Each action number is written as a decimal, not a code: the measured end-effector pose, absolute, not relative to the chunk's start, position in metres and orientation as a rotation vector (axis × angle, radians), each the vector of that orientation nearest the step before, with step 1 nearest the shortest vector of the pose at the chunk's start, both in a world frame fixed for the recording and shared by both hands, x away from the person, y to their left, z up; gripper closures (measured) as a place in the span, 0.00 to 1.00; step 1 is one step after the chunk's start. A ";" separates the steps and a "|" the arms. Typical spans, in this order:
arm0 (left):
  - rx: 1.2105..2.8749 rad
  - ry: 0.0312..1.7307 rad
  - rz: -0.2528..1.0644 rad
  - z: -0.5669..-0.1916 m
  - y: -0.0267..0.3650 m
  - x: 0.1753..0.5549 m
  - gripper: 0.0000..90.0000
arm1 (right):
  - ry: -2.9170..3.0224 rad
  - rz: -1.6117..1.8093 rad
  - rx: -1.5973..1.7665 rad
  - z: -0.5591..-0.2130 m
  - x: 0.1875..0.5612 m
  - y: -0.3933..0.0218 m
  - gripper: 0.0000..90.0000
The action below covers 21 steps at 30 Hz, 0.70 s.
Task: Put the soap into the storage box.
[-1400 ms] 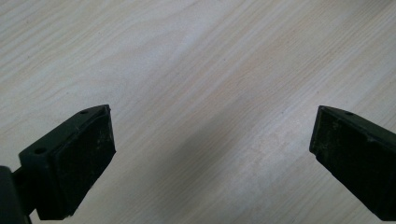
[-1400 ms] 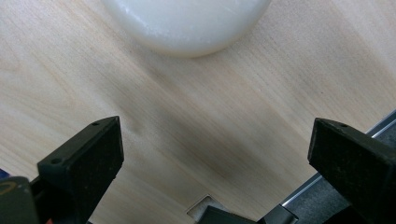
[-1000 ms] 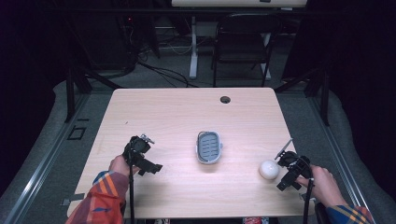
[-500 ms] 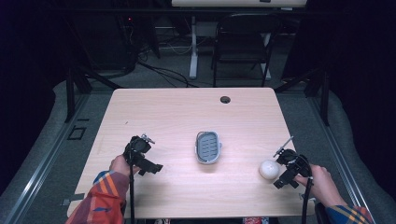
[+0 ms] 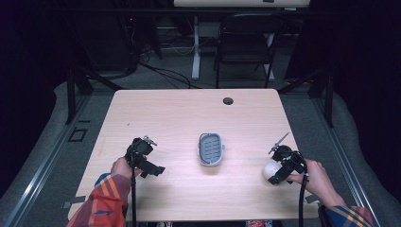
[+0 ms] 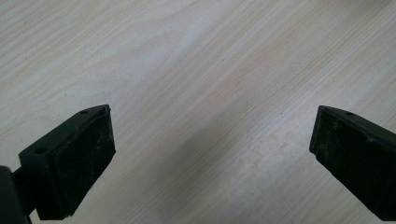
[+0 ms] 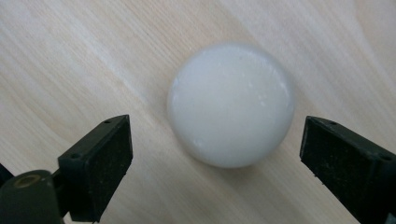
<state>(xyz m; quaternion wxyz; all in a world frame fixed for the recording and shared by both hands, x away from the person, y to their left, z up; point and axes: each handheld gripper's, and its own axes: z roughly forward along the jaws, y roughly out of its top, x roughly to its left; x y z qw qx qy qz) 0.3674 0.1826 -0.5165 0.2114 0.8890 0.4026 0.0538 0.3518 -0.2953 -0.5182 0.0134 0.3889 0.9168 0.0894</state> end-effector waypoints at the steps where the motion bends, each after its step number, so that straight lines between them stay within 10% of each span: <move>1: 2.470 1.119 0.150 -0.517 0.183 0.367 0.00 | 2.856 0.278 1.212 -0.518 0.352 -0.295 0.10; 11: 2.472 1.120 0.149 -0.517 0.183 0.368 0.00 | 2.877 0.232 1.189 -0.524 0.363 -0.286 0.00; 21: 2.477 1.118 0.145 -0.517 0.182 0.367 0.00 | 2.896 0.128 1.119 -0.525 0.368 -0.279 0.19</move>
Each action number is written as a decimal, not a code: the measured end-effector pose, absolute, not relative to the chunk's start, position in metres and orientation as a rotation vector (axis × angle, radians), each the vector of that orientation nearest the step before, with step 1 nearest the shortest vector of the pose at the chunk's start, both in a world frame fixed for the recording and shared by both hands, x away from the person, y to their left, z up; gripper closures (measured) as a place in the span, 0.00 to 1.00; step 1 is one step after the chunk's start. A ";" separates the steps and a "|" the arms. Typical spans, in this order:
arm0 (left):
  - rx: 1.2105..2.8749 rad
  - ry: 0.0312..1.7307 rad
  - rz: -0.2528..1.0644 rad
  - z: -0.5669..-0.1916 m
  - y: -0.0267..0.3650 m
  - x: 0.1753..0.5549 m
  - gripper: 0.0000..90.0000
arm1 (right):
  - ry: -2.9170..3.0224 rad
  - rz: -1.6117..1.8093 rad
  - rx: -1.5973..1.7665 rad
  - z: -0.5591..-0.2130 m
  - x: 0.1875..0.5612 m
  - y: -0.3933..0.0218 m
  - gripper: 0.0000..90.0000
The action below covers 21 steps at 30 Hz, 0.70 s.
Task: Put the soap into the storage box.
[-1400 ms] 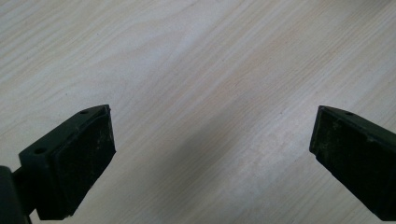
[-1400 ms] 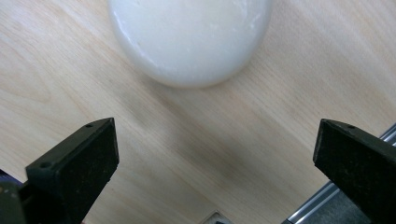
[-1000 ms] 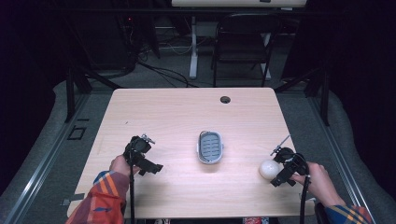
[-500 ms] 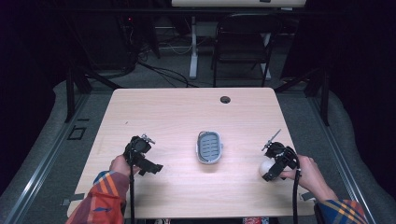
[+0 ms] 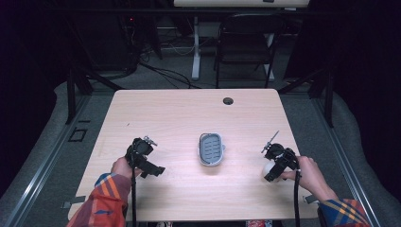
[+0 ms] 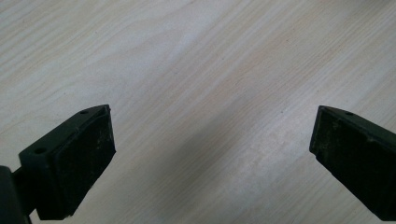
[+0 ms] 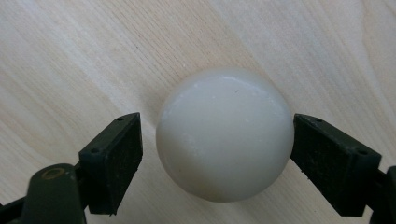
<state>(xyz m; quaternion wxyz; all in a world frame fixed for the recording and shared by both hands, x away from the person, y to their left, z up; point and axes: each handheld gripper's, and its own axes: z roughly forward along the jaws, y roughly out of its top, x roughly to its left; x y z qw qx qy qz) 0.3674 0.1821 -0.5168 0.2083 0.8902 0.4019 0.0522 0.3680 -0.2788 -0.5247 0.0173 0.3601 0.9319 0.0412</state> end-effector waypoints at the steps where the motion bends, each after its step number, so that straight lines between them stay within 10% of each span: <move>1: 2.476 1.119 0.145 -0.517 0.182 0.367 0.00 | 2.880 0.148 1.138 -0.527 0.368 -0.278 0.20; 21: 2.480 1.120 0.146 -0.517 0.182 0.367 0.00 | 2.867 0.094 1.097 -0.521 0.373 -0.270 0.27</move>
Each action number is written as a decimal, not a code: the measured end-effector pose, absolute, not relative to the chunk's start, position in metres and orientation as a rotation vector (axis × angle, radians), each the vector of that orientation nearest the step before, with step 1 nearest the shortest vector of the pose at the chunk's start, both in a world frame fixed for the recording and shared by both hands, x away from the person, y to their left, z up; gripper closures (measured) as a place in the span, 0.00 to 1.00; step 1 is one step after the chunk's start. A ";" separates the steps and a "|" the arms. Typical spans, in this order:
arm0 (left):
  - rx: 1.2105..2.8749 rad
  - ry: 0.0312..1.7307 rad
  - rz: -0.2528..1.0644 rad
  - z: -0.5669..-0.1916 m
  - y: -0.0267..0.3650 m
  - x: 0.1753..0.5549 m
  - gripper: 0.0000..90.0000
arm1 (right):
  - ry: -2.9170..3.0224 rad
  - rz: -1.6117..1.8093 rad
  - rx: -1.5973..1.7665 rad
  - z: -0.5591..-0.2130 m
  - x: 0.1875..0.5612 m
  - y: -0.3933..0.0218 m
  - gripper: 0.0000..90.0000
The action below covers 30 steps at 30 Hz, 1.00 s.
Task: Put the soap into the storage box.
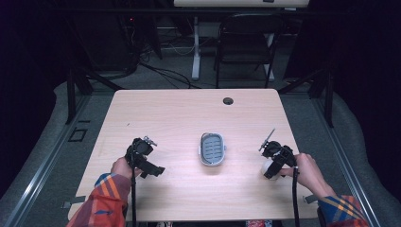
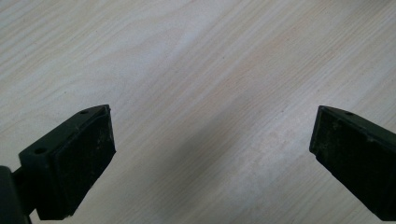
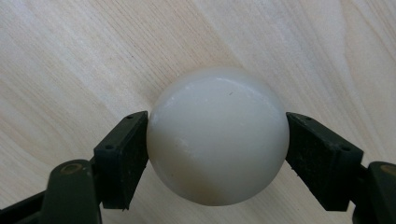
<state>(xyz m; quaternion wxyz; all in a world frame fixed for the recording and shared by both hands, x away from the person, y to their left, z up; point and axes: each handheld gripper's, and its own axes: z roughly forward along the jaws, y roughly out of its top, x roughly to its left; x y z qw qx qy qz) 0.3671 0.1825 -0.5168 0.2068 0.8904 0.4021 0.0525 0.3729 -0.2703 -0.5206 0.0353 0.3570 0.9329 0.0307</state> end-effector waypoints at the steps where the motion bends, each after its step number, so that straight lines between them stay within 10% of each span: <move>1: 2.480 1.119 0.146 -0.517 0.183 0.367 0.00 | 2.864 0.103 1.105 -0.521 0.373 -0.269 0.27; 30: 2.465 1.115 0.166 -0.516 0.183 0.365 0.00 | 2.882 0.090 1.021 -0.505 0.387 -0.238 0.27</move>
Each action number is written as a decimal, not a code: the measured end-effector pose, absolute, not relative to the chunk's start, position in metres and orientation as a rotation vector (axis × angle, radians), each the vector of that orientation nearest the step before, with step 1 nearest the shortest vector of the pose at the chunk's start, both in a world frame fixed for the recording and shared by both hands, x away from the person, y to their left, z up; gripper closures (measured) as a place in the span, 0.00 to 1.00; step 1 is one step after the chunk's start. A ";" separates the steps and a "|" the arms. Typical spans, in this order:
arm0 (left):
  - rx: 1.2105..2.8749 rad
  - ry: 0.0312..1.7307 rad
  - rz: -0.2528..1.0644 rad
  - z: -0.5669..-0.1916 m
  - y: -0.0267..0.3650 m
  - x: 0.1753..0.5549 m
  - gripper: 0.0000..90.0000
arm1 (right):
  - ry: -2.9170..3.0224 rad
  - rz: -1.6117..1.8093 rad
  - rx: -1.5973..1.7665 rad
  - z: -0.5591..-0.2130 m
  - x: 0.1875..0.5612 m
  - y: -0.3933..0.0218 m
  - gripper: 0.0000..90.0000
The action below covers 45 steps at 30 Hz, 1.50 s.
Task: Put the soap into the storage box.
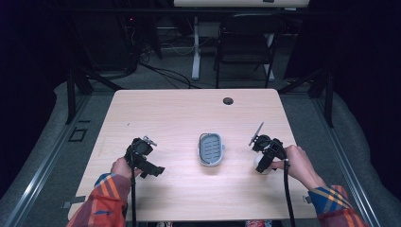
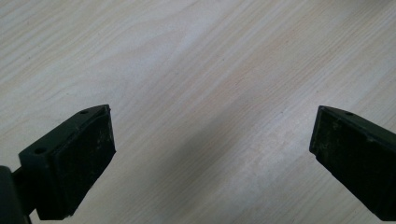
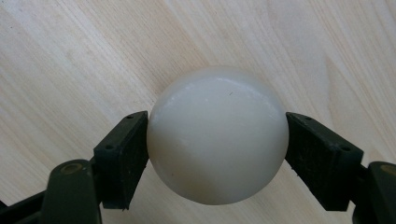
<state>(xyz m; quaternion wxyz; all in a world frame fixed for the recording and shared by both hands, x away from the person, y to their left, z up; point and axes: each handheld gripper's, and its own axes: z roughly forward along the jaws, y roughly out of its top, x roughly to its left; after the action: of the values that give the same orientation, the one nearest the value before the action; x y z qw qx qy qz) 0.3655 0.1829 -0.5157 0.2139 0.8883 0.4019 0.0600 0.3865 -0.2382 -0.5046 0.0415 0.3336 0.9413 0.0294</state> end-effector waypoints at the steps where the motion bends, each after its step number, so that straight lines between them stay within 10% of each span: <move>1: 2.465 1.115 0.167 -0.516 0.183 0.365 0.00 | 2.880 0.074 1.010 -0.504 0.387 -0.237 0.27; 45: 2.463 1.117 0.164 -0.516 0.183 0.365 0.00 | 2.899 0.100 0.874 -0.471 0.422 -0.180 0.27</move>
<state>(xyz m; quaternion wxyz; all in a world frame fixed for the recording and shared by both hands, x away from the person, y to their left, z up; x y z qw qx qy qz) 0.3654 0.1833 -0.5157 0.2144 0.8880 0.4025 0.0589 0.4217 -0.1803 -0.4712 0.0561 0.2880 0.9554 0.0330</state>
